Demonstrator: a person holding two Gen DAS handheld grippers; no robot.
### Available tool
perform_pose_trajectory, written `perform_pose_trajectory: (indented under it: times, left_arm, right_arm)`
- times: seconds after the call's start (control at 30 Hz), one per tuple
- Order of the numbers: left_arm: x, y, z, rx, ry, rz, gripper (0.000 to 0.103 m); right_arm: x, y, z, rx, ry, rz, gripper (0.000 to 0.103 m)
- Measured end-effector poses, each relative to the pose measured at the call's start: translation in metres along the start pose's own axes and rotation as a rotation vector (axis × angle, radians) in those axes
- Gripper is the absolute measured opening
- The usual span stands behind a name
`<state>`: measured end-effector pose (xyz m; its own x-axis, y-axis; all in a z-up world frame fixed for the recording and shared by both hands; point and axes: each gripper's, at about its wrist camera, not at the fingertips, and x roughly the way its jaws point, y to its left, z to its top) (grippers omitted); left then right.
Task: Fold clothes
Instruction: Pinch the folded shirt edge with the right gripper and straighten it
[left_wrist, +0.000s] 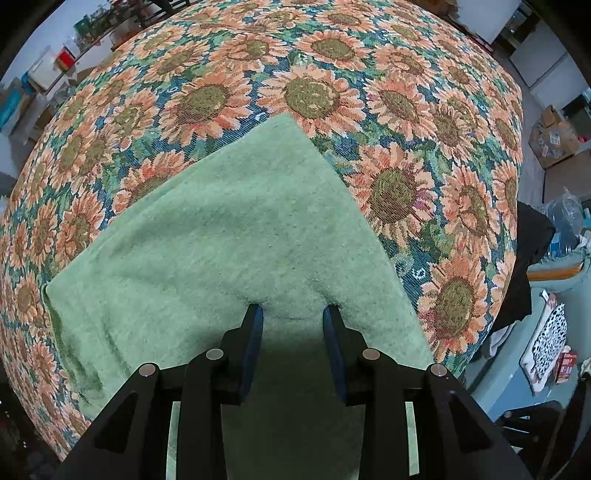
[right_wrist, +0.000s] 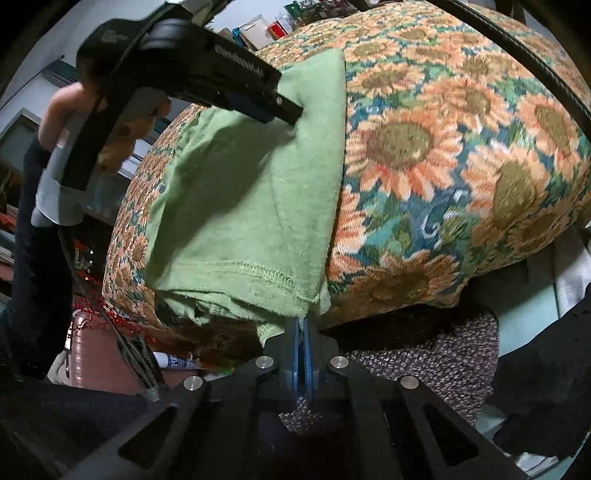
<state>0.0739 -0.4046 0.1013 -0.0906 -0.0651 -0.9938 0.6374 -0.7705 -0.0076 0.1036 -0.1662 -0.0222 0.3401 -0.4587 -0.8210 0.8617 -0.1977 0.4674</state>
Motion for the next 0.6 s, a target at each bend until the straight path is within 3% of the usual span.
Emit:
perform_pose_trajectory:
  times: [0.2,0.4,0.5,0.6]
  left_arm:
    - [-0.020,0.015,-0.028,-0.047,-0.056,-0.061,0.035]
    - [-0.036,0.014,-0.090,0.016,-0.111,-0.030,0.035]
    - [-0.017,0.027,-0.131,-0.027,-0.085,-0.028,0.036]
    - [-0.021,0.049,-0.167,-0.111,-0.161,-0.120,0.036]
  right_arm:
    - [-0.046,0.004,0.001,-0.001,-0.082,-0.067,0.014]
    - [-0.016,0.014,0.026,-0.016,-0.044,-0.093,0.016]
    - [0.002,0.018,0.039,-0.024,-0.019,-0.105,0.016]
    - [0.008,0.030,0.045,-0.055,-0.014,-0.108,0.017]
